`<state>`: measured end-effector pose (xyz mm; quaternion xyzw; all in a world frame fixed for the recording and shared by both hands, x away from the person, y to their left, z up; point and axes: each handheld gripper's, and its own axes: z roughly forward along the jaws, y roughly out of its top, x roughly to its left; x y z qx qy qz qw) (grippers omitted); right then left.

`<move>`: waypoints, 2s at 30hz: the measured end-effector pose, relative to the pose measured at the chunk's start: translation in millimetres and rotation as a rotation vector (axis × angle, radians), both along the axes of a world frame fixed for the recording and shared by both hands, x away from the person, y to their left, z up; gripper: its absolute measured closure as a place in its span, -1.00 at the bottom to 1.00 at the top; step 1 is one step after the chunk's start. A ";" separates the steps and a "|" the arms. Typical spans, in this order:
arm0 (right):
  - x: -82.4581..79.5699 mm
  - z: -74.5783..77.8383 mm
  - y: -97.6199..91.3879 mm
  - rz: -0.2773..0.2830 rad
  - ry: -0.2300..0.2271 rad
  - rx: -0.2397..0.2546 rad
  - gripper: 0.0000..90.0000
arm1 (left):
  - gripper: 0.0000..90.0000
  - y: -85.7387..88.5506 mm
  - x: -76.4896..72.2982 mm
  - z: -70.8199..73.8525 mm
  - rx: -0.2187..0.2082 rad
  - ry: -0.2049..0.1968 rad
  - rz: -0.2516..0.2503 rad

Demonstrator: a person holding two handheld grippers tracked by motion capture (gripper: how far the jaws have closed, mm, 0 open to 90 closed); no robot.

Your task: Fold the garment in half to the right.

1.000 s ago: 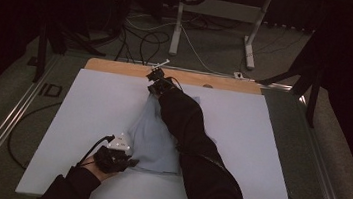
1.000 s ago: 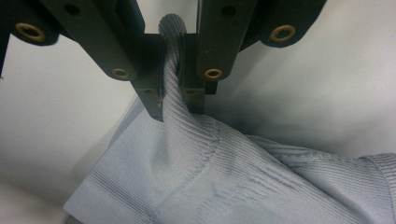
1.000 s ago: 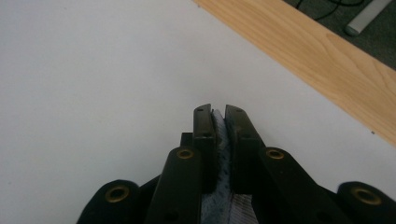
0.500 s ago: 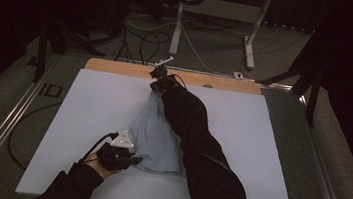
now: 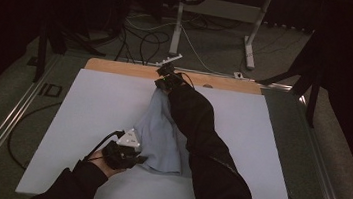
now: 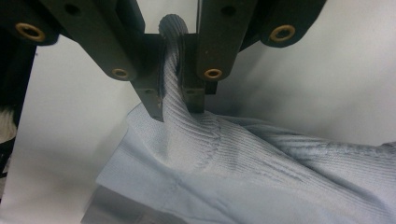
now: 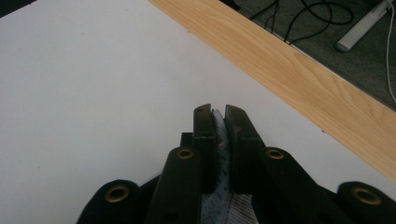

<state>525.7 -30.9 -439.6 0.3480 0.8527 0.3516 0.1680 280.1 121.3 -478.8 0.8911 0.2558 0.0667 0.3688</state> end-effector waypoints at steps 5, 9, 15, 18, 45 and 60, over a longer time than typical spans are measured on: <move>-1.1 4.6 -9.3 -0.005 -0.008 0.015 0.88 | 0.88 -5.8 0.8 5.3 -0.003 -0.008 -0.013; -2.9 9.2 -19.8 -0.008 -0.016 0.016 0.87 | 0.88 -12.5 2.4 9.9 -0.004 -0.013 -0.027; -5.0 13.6 -33.0 -0.020 -0.024 0.032 0.88 | 0.88 -28.0 5.2 18.1 0.005 -0.024 -0.060; -5.2 15.4 -39.9 -0.024 -0.024 0.034 0.87 | 0.88 -36.4 6.5 21.5 0.010 -0.031 -0.077; -4.8 11.3 -93.0 -0.052 -0.012 0.053 0.87 | 0.88 -95.6 15.7 25.2 0.065 -0.029 -0.189; -0.7 -8.0 -115.9 -0.061 0.007 0.078 0.87 | 0.88 -125.9 22.7 11.3 0.106 -0.008 -0.213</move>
